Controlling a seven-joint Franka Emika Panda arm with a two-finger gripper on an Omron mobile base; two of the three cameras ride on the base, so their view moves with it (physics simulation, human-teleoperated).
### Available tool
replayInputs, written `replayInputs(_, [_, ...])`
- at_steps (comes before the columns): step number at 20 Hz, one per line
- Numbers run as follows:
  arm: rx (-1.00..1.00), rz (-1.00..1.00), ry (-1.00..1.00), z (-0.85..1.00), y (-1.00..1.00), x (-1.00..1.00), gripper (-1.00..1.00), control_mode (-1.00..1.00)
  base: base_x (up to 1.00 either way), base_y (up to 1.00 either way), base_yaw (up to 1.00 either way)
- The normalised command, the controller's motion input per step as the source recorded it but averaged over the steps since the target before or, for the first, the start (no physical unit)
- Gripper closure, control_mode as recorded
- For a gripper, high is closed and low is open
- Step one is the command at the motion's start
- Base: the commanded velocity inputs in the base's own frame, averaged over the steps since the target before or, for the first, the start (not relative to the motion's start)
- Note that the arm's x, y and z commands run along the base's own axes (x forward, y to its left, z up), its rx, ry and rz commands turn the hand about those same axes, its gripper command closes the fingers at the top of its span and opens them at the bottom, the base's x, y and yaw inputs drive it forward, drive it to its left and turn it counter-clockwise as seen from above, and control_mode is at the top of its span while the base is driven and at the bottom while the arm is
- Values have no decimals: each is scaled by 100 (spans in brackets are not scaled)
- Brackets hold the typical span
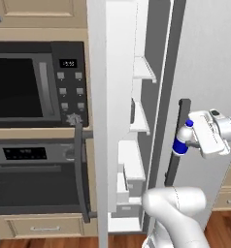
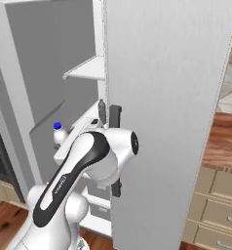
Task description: Take the bottled waters from the counter and place them in the freezer to freeze. Close the freezer door after placing the bottles.
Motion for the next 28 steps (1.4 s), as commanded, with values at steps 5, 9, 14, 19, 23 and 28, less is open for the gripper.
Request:
replayInputs(5, [0, 0, 0, 0, 0, 0, 100, 100, 32, 28, -1])
replayInputs(9, [0, 0, 0, 0, 0, 0, 100, 100, 21, 16, -3])
replayInputs(14, [0, 0, 0, 0, 0, 0, 100, 100, 3, 19, -3])
replayInputs(19, [0, 0, 0, 0, 0, 0, 100, 100, 0, 10, 0])
replayInputs(23, [0, 0, 0, 0, 0, 0, 100, 100, 0, 12, 0])
replayInputs(28, [0, -2, 0, 0, 9, 2, 100, -100, 0, 0, 0])
